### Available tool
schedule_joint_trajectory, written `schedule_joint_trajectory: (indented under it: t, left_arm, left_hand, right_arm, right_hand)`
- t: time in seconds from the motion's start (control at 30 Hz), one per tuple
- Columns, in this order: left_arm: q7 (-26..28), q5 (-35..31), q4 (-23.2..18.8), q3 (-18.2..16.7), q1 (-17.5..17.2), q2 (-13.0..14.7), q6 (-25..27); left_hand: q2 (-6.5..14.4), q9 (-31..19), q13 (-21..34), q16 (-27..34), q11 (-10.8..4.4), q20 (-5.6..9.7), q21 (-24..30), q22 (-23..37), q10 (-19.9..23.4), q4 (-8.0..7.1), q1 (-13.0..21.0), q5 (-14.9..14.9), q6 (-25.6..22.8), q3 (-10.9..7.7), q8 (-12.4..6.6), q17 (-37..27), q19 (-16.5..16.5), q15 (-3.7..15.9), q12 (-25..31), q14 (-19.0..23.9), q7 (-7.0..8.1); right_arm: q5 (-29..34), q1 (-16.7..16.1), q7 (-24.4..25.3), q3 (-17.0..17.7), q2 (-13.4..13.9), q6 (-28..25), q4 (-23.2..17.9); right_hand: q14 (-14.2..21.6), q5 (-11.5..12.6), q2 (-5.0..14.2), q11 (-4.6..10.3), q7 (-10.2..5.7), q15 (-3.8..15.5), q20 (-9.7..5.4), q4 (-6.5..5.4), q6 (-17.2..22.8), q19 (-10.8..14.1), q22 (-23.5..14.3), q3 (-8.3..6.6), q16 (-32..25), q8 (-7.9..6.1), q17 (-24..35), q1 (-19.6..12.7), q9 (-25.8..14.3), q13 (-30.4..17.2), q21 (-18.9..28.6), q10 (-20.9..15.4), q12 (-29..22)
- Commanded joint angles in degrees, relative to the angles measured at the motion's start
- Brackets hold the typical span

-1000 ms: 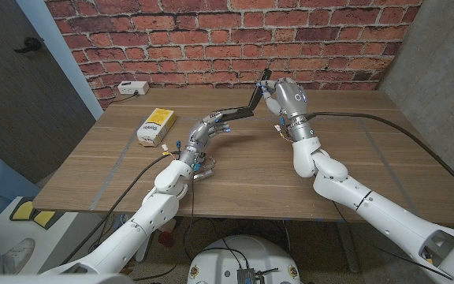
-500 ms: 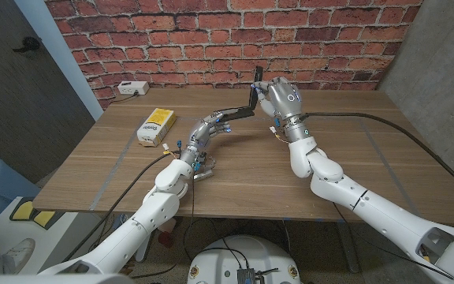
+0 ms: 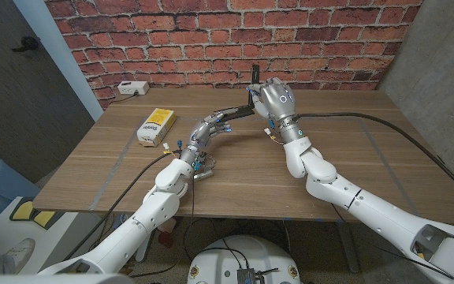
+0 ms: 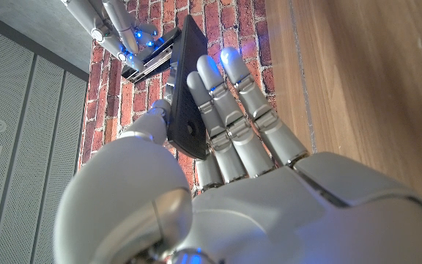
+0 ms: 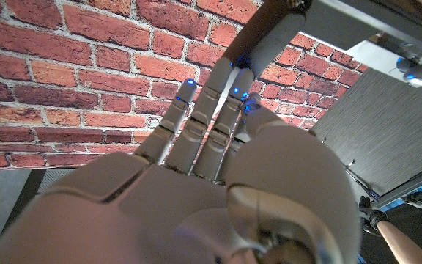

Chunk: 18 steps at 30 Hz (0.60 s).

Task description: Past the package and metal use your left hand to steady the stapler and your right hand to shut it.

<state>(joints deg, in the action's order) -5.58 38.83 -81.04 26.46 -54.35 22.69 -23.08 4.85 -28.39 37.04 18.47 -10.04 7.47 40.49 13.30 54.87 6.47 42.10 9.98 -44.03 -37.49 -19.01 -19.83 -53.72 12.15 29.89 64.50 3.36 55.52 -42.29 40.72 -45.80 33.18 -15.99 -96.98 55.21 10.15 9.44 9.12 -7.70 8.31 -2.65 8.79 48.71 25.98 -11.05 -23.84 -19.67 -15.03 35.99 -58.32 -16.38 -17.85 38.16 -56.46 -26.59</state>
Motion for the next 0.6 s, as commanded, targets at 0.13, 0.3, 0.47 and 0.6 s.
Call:
schedule_joint_trajectory:
  t: [0.13, 0.3, 0.47, 0.6]
  left_arm:
    - [0.0, 0.0, -1.1, -0.1, -0.7, 0.5, 0.0]
    - [0.4, -0.1, -1.8, -0.2, -1.2, 0.9, 0.2]
    - [0.0, 0.0, -2.0, -0.2, -1.2, 1.0, 0.2]
    - [0.0, -0.1, -2.1, -0.1, -1.1, 1.0, 0.2]
  left_hand:
    - [5.5, -0.2, 0.2, 0.1, -1.70, 1.18, 0.6, 0.1, 1.5, -1.01, 5.2, 0.3, -2.4, -0.91, 0.24, -0.1, 0.4, 1.13, -0.1, 0.3, -2.04]
    - [5.5, -0.2, 0.2, 0.1, -1.72, 1.18, 0.7, 0.1, 1.6, -1.04, 5.2, 0.3, -2.4, -0.89, 0.34, -0.1, 0.5, 1.13, -0.1, 0.4, -2.02]
    - [5.5, -0.2, 0.4, 0.1, -1.69, 1.22, 0.9, 0.0, 1.6, -1.02, 5.2, 0.3, -2.5, -0.89, 0.41, -0.2, 0.5, 1.15, -0.1, 0.4, -2.08]
    - [5.5, -0.2, 0.3, 0.1, -1.69, 1.21, 1.0, 0.0, 1.7, -1.01, 5.2, 0.3, -2.6, -0.89, 0.49, -0.1, 0.6, 1.15, -0.2, 0.4, -2.08]
  right_arm:
    - [1.7, 0.8, 0.3, -1.8, -0.4, -0.3, 0.7]
    - [1.3, 0.6, 0.6, -1.6, 0.0, 0.2, 0.4]
    - [1.9, 0.5, 0.7, -1.9, 0.0, 0.0, 0.3]
    - [3.4, 1.0, 0.4, -2.7, 0.3, 0.2, 0.6]
  right_hand:
    - [-3.0, -0.1, 0.44, 0.54, -0.59, 5.29, -4.52, -0.44, -0.3, -0.8, -0.1, 0.02, 2.5, 0.51, -1.3, -0.4, -0.1, -0.6, 0.7, 0.5, 0.4]
    - [-4.5, -0.1, 0.33, 0.50, -0.52, 5.47, -5.35, -0.28, -0.2, -1.1, 0.0, -0.17, 4.0, 0.58, -2.4, -0.7, -0.2, -0.7, 0.7, 0.7, 0.6]
    - [-4.6, -0.1, 0.31, 0.12, -0.30, 5.53, -6.56, -0.10, -0.1, -1.5, 0.1, -0.10, 4.3, 0.66, -2.9, -1.1, -0.2, -0.8, 0.6, 0.7, 0.7]
    - [-4.7, -0.2, 0.26, 0.01, -0.29, 5.52, -6.79, -0.07, -0.1, -1.6, 0.1, 0.00, 4.4, 0.67, -3.0, -1.2, -0.2, -0.7, 0.7, 0.7, 0.8]
